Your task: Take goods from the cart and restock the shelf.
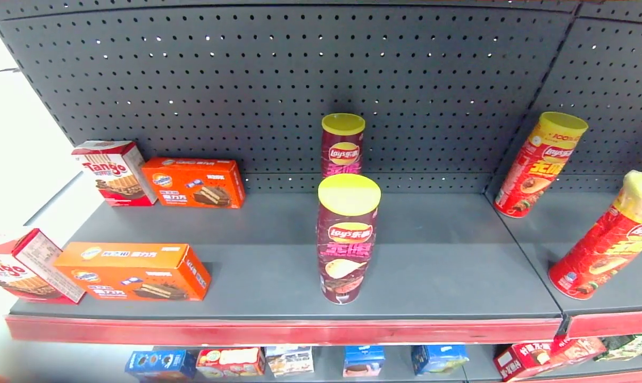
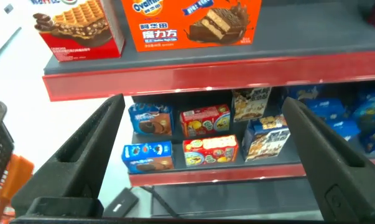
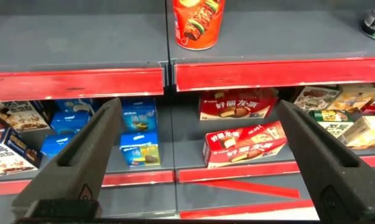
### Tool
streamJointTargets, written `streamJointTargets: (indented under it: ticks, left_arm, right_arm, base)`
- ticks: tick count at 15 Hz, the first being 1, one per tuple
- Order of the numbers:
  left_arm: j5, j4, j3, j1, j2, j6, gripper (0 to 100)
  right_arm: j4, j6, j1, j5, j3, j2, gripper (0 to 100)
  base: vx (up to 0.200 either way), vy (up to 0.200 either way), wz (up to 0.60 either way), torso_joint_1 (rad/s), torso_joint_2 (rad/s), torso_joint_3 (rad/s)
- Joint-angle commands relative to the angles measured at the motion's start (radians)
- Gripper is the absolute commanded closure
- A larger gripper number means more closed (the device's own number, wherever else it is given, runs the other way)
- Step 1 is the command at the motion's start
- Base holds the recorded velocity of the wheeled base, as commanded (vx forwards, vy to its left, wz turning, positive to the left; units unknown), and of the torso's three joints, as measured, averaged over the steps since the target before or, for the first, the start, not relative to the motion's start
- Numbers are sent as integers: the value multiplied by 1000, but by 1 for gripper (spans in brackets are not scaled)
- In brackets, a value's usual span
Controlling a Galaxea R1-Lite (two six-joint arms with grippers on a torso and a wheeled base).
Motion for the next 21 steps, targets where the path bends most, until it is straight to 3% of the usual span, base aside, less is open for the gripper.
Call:
streamJointTargets:
  ticks: [1,21]
  left_arm:
    - [1,0,0,1,1,-3,0]
    - [3,-2,0,1,1,-3,0]
  right_arm:
    - [1,-1,0,0,0,0,0]
    - [1,-1,0,2,0,0,0]
  base:
    - [0,0,0,0,0,0]
    - [0,0,0,0,0,0]
